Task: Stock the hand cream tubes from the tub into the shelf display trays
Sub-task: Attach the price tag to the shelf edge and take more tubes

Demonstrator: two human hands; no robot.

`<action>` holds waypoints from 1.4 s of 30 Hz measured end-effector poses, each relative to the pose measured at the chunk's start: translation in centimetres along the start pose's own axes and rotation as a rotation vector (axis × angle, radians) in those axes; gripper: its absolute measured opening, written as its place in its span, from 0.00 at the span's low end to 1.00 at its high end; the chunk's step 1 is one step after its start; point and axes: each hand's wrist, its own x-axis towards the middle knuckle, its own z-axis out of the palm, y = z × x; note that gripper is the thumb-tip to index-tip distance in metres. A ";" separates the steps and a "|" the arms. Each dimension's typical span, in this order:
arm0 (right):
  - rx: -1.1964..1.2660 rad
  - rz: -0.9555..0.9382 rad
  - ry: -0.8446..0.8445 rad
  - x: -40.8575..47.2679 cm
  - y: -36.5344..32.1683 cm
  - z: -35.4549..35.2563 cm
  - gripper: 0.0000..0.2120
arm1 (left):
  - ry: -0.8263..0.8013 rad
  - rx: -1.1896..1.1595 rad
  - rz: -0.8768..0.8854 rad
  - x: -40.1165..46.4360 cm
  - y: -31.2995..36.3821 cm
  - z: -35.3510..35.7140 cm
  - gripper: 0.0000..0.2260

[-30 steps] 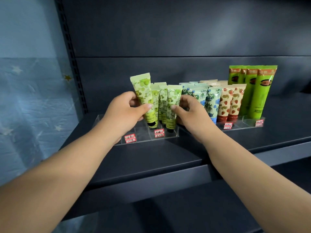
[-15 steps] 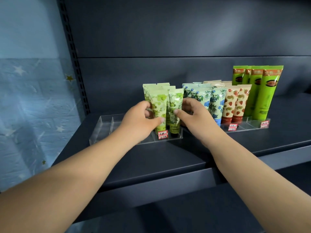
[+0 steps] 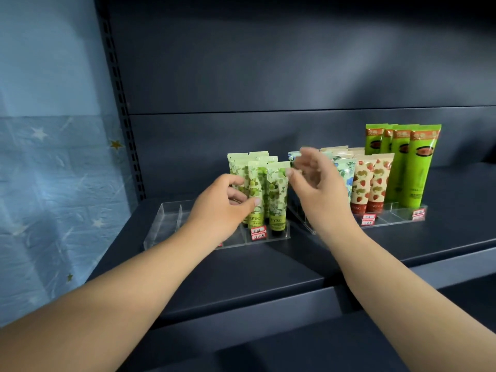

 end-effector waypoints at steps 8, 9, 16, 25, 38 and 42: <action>-0.333 -0.101 -0.199 7.8 -5.4 -1.7 0.05 | -0.021 0.098 -0.019 0.5 -0.3 0.9 0.13; -0.407 -0.074 -0.305 8.8 -5.7 -1.5 0.03 | -0.022 0.115 -0.021 0.6 -0.3 1.1 0.14; -0.597 0.008 -0.644 11.3 -5.8 -0.9 0.04 | -0.068 0.331 -0.054 0.6 -0.5 0.6 0.18; -0.591 0.199 -0.811 11.3 -5.2 -0.2 0.07 | -0.164 0.350 -0.167 1.3 -0.4 1.3 0.13; -0.467 0.306 -0.854 10.5 -6.9 0.1 0.11 | -0.237 0.280 -0.174 1.2 -0.8 -0.2 0.15; -0.450 0.278 -0.954 9.3 -7.6 0.3 0.18 | -0.264 0.275 -0.171 0.9 -0.5 -0.7 0.14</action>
